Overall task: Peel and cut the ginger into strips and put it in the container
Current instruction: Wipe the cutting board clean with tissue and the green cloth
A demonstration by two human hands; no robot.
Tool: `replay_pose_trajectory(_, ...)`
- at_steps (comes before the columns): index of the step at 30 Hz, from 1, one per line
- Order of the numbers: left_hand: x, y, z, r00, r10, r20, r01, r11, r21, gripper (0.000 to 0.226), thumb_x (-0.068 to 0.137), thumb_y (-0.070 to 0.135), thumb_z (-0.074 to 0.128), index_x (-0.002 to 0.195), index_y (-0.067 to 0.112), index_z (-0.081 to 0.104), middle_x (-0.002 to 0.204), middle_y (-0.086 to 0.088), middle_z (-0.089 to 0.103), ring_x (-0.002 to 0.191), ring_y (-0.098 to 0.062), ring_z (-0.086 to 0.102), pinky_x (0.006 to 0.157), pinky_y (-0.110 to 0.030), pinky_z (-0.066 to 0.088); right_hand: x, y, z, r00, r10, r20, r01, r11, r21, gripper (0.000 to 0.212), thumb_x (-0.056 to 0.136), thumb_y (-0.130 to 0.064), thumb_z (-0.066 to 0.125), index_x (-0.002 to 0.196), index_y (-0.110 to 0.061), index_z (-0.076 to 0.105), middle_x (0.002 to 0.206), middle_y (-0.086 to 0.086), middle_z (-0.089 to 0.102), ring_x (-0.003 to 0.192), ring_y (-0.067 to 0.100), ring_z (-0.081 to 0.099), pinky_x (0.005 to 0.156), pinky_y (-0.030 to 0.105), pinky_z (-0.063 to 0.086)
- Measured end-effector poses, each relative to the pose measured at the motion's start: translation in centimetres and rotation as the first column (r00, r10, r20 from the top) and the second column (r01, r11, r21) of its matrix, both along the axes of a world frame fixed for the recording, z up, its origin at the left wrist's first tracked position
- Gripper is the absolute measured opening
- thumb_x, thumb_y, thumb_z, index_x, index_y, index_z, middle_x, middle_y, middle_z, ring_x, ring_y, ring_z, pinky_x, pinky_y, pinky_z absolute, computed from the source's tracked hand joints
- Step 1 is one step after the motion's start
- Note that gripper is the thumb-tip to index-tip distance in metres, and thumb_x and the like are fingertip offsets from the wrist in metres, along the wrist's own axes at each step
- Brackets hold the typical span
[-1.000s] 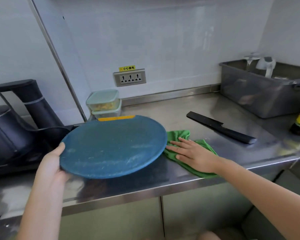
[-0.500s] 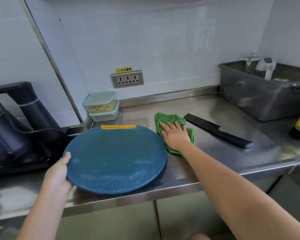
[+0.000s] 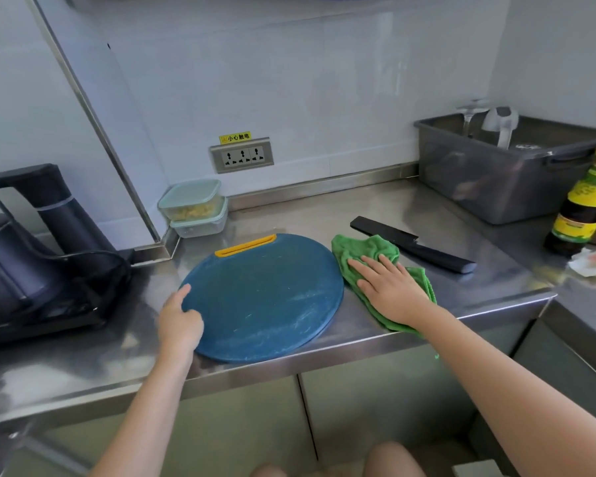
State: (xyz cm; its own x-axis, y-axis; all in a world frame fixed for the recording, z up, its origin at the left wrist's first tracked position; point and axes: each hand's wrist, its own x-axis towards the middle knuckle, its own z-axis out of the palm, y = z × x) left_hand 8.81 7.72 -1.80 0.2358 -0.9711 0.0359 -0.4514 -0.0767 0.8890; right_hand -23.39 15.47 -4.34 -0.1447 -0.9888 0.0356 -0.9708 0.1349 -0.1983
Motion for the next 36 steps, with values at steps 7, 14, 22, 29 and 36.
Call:
replay_pose_trajectory(7,-12.1,-1.4,5.3,0.764,-0.533,0.364,0.617,0.768,-0.172,0.03,0.096,0.005,0.046,0.116,0.017,0.065,0.112,0.008,0.06,0.096,-0.004,0.053,0.08,-0.016,0.038,-0.3,1.8,0.1,0.999,0.042,-0.005,-0.042,0.998,-0.048,0.049,0.104,-0.038,0.021,0.152,-0.036,0.011,0.16,-0.005,0.014,0.148,0.023,0.006,0.118,0.04,0.007)
replay_pose_trajectory(14,-25.9,-5.8,5.0,0.282,-0.727,0.626,0.912,0.405,0.06,0.03,0.091,0.013,0.06,0.119,0.021,0.066,0.105,-0.004,0.068,0.088,-0.014,0.061,0.072,-0.019,0.039,-3.3,4.5,0.0,0.995,0.094,0.028,-0.093,0.995,-0.021,0.049,0.104,-0.041,0.02,0.151,-0.042,0.009,0.16,-0.01,0.01,0.149,0.02,-0.002,0.118,0.035,-0.003)
replay_pose_trajectory(22,-34.7,-6.3,3.1,-0.189,-0.639,0.746,0.966,0.017,0.259,0.034,0.085,0.027,0.066,0.119,0.025,0.064,0.117,0.01,0.064,0.11,-0.012,0.049,0.092,-0.028,0.041,-3.5,4.2,0.3,0.991,0.122,0.06,-0.123,0.992,0.016,0.068,0.083,-0.063,-0.005,0.149,-0.049,0.004,0.161,-0.01,0.004,0.148,0.021,-0.008,0.115,0.035,-0.012)
replay_pose_trajectory(29,-36.2,-10.3,4.9,0.032,-0.614,0.789,0.997,0.072,0.016,0.032,0.091,0.026,0.059,0.121,0.016,0.063,0.109,-0.008,0.065,0.102,-0.025,0.051,0.088,-0.036,0.041,-3.0,1.1,0.6,0.991,0.11,0.073,-0.112,0.993,0.024,0.059,0.09,-0.06,0.001,0.148,-0.051,0.007,0.161,-0.008,0.005,0.148,0.023,-0.007,0.116,0.04,-0.011)
replay_pose_trajectory(36,-34.4,-18.3,7.1,0.293,-0.532,0.795,0.956,0.145,-0.255,0.032,0.093,0.019,0.057,0.124,0.01,0.062,0.09,-0.015,0.064,0.086,-0.032,0.055,0.073,-0.034,0.039,-2.8,-9.8,0.1,0.996,0.002,0.088,0.0,1.0,-0.023,0.049,0.102,-0.043,0.023,0.15,-0.041,0.014,0.161,0.0,0.011,0.147,0.028,0.001,0.117,0.049,-0.003)
